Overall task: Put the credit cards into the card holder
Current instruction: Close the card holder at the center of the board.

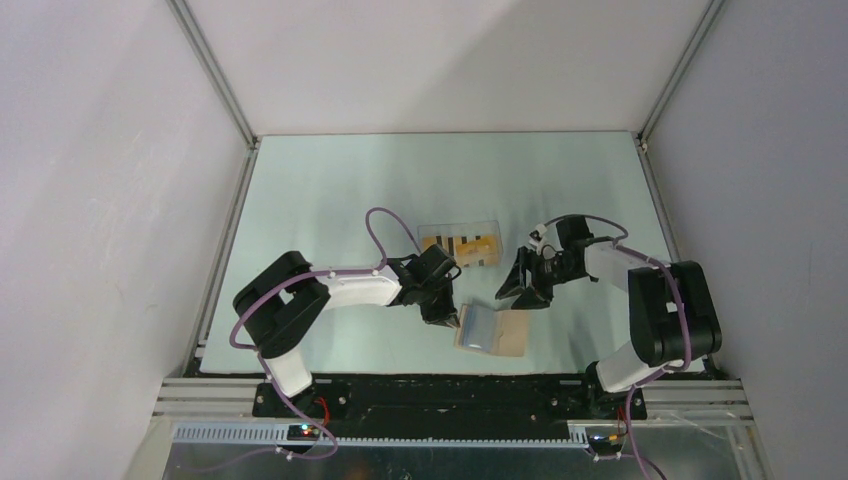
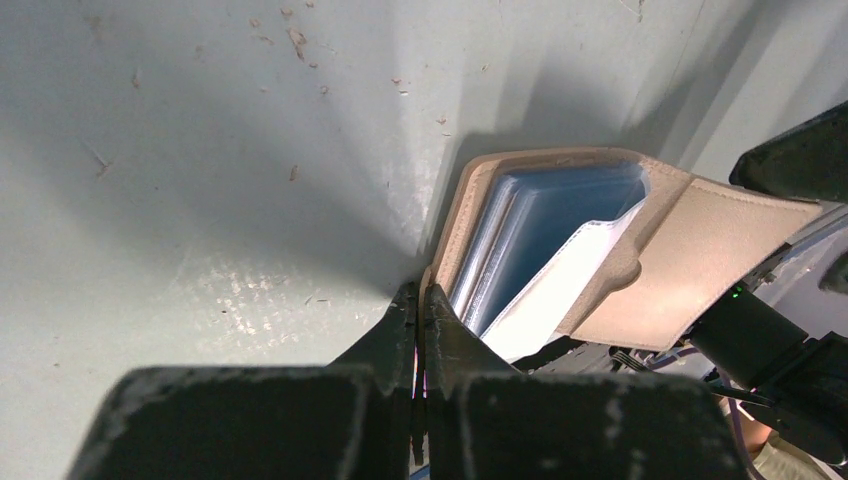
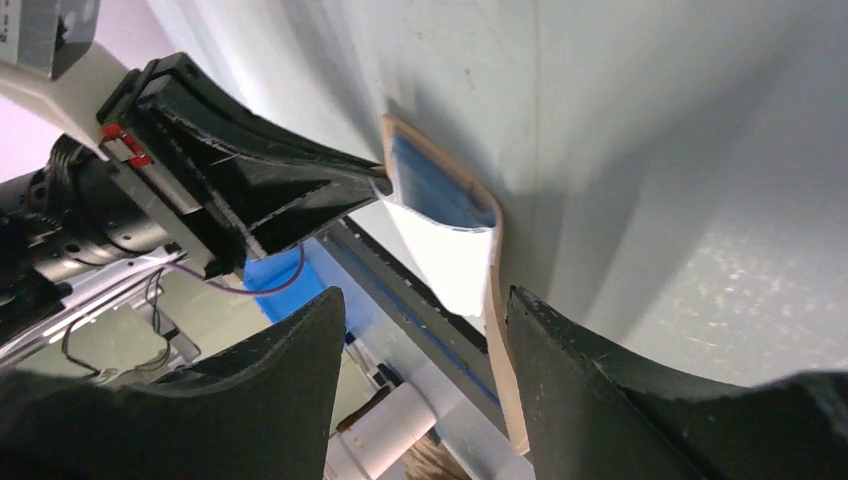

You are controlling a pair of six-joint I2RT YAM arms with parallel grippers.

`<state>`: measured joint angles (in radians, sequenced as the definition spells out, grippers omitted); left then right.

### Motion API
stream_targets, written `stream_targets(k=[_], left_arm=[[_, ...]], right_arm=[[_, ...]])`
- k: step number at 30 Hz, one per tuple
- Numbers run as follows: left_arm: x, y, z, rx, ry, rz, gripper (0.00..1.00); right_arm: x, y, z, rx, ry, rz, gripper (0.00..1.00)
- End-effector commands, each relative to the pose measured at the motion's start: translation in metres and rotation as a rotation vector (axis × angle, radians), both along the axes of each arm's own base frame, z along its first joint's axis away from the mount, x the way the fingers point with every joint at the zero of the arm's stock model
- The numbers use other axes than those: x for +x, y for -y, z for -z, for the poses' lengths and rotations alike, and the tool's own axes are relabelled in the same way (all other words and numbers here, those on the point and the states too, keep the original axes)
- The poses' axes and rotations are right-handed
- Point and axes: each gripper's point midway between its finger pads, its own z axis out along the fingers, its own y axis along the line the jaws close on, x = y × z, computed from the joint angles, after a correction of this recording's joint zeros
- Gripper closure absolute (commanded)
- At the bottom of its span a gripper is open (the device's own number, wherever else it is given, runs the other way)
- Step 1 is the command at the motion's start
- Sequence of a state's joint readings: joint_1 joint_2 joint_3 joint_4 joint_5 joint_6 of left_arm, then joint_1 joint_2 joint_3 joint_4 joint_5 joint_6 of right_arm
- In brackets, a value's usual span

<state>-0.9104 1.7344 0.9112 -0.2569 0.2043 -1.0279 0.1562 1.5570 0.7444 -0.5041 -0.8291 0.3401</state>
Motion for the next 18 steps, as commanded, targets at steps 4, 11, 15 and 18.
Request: stream_targets(k=[4,11,15,18], left_arm=[[0.005,-0.005,0.008,0.051,0.026,0.001,1.0],[0.005,-0.005,0.006,0.048,0.029,-0.003,1.0],[0.005,-0.006,0.006,0.049,0.03,-0.004,1.0],[0.006,-0.005,0.001,0.039,0.038,-0.009,1.0]], right_arm=[[-0.015,-0.022,-0.017,0.088,-0.049,-0.055,0.36],[-0.024,-0.053,-0.01,0.063,-0.057,-0.107,0.35],[-0.027,-0.065,-0.01,0.053,-0.047,-0.117,0.35],[-0.029,-0.07,-0.009,0.042,-0.042,-0.128,0.34]])
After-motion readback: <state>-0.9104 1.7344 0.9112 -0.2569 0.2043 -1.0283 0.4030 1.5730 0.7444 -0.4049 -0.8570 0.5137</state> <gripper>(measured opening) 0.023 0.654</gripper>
